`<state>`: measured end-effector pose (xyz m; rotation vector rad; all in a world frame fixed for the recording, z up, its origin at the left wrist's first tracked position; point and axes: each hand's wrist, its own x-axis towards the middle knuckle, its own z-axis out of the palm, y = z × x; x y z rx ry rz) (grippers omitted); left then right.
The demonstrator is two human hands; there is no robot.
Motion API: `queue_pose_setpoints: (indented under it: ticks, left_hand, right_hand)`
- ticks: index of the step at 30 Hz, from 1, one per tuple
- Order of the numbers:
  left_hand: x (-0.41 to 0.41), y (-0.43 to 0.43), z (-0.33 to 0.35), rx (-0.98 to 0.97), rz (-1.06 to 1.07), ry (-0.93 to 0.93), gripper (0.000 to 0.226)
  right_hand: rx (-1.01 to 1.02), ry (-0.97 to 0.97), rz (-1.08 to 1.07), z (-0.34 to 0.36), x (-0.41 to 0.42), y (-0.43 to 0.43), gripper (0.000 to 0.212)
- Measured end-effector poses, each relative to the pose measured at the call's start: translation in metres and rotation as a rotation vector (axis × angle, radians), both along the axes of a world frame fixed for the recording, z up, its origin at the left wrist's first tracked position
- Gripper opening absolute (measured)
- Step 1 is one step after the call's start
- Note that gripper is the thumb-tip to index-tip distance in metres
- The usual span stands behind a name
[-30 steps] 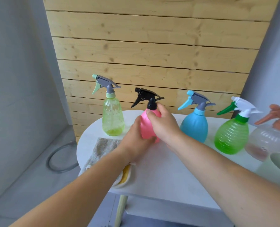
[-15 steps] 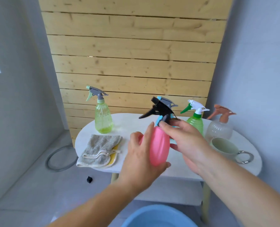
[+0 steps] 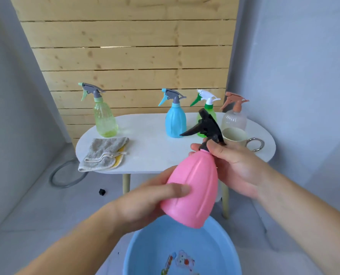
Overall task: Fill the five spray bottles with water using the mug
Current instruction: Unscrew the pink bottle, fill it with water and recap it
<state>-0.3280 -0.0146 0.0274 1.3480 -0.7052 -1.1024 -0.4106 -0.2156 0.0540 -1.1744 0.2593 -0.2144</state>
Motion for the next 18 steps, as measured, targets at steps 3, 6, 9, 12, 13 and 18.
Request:
queue_pose_setpoints:
  ticks: [3, 6, 9, 12, 13, 18]
  left_hand:
    - [0.003, -0.001, -0.013, -0.033, -0.054, 0.149, 0.071]
    - [0.0, -0.007, -0.023, -0.007, -0.035, 0.144, 0.093]
    - [-0.004, -0.017, -0.028, 0.044, 0.026, 0.038, 0.111]
    - [0.002, -0.021, -0.03, 0.036, 0.019, 0.072, 0.082]
    - [0.004, -0.02, -0.031, 0.017, -0.001, 0.133, 0.077]
    - [0.002, -0.022, -0.037, -0.02, -0.024, 0.24, 0.113]
  right_hand:
    - [-0.028, 0.036, 0.037, -0.008, 0.0, -0.002, 0.039]
    - [-0.056, 0.039, 0.022, -0.014, 0.004, -0.004, 0.061]
    - [-0.095, 0.036, -0.011, -0.014, 0.007, -0.001, 0.066]
    - [-0.08, 0.037, -0.015, -0.017, 0.01, 0.0, 0.055]
    - [-0.062, 0.034, -0.019, -0.018, 0.01, -0.001, 0.049]
    - [-0.011, 0.026, -0.037, -0.022, 0.012, -0.004, 0.045]
